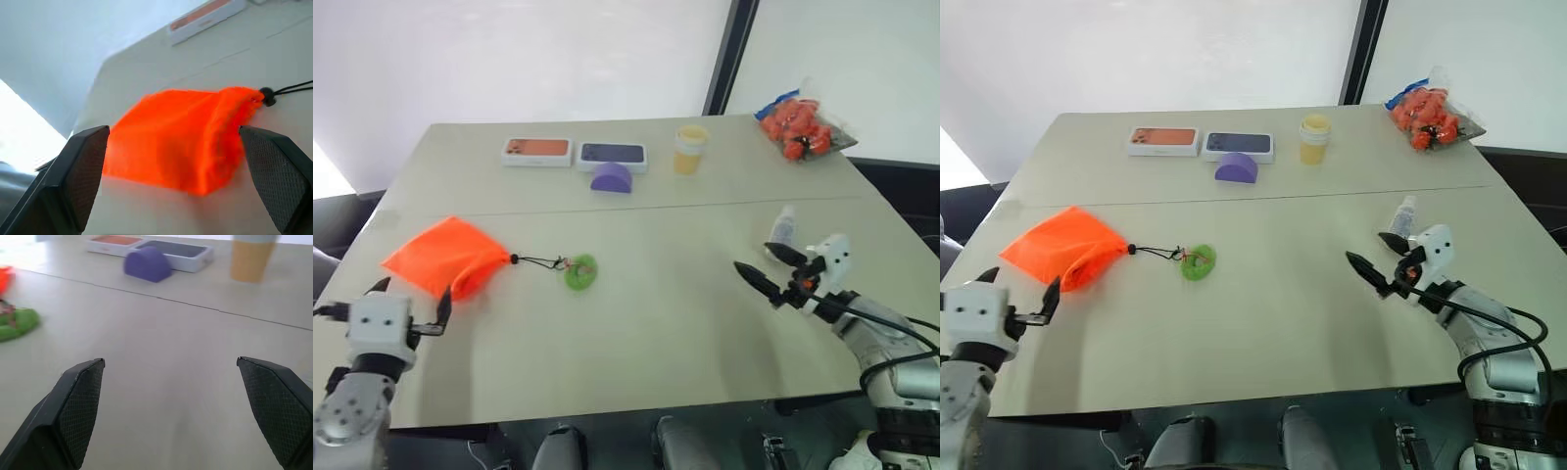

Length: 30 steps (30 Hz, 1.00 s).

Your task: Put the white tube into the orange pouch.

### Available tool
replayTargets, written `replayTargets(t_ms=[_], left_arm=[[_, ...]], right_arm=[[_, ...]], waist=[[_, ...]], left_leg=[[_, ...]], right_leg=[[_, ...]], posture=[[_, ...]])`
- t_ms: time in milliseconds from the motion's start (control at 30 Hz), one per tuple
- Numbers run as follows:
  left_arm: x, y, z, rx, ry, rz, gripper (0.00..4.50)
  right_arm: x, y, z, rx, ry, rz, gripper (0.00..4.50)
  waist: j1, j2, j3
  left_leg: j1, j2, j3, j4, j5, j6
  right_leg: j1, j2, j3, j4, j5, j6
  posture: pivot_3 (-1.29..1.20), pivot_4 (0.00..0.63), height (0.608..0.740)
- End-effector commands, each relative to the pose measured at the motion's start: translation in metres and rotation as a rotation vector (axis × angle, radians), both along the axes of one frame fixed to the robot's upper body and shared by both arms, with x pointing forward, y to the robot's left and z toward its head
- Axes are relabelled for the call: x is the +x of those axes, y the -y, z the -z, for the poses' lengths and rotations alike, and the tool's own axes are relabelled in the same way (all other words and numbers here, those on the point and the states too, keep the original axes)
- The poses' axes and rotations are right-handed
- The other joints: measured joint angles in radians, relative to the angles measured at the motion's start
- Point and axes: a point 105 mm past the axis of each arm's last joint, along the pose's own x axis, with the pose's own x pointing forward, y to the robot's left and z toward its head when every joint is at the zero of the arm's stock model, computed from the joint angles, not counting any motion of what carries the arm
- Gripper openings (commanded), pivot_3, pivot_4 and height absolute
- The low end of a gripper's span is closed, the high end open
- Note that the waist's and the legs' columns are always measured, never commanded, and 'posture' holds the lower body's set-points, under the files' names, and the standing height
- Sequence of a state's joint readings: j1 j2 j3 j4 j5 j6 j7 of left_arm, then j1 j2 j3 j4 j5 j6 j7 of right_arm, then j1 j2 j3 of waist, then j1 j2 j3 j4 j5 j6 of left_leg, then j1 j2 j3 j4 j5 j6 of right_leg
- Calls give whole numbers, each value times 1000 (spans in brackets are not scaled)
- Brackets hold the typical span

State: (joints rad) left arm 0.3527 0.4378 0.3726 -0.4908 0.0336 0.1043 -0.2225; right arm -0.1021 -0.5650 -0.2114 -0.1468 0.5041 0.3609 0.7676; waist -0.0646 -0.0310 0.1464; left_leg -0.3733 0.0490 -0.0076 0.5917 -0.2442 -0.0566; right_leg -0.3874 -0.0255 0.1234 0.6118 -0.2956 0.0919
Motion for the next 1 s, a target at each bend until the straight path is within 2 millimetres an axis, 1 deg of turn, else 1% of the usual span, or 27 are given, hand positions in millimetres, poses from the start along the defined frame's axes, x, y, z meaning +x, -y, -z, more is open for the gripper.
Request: replayTargets(t_ms=[33,133,200,267,367,433,533,800,967,1000], left_arm=[[6,21,-11,223,37,42,4500],[16,19,1,372,-34,-6,4500],[24,18,3,386,-47,-31,4500],[31,14,2,391,-57,-71,4500],[38,3,6,386,-91,-132,4500],[42,0,8,402,-100,-146,4500],[49,-4,5,407,-80,-178,4500],[57,-20,11,381,-111,-256,4500],[59,-28,12,354,-121,-286,4500],[59,-28,12,351,-120,-286,4250]], right_arm=[[-7,-31,-10,18,33,-110,4489],[-11,-51,-9,32,34,-167,4489],[-13,-61,-9,43,38,-199,4489],[-14,-66,-9,50,42,-215,4489],[-14,-70,-6,56,40,-226,4489],[-15,-72,-5,57,36,-230,4489],[-18,-77,-2,62,29,-242,4489],[-28,-98,-12,98,21,-325,4489],[-29,-101,-17,87,26,-334,4489],[-29,-102,-18,89,26,-336,4499]], waist=[[-1,0,0],[-2,0,0],[-3,0,0],[-3,-1,0],[-2,-1,0],[-3,0,0],[-2,-1,0],[-3,-1,-1],[0,-2,-1],[0,-2,-1]], left_leg=[[0,0,0,0,0,0],[0,0,0,0,0,0],[0,0,0,0,0,0],[0,0,0,0,0,0],[0,0,0,0,0,0],[0,1,0,0,0,0],[0,1,-1,-1,0,0],[0,1,-3,0,0,0],[0,1,-4,0,0,1],[0,1,-4,0,0,0]], right_leg=[[0,0,0,0,0,0],[0,0,0,1,0,0],[-1,0,0,1,0,0],[-1,0,0,1,0,0],[0,-1,-1,2,0,0],[2,-1,-2,3,1,0],[2,0,-3,5,1,1],[2,1,-6,8,1,1],[2,1,-7,8,1,2],[2,0,-7,8,1,2]], posture=[[0,150,723],[0,150,723],[0,150,723],[0,150,723],[0,150,723],[0,150,723],[0,150,723],[0,150,723],[0,150,723],[0,150,723]])
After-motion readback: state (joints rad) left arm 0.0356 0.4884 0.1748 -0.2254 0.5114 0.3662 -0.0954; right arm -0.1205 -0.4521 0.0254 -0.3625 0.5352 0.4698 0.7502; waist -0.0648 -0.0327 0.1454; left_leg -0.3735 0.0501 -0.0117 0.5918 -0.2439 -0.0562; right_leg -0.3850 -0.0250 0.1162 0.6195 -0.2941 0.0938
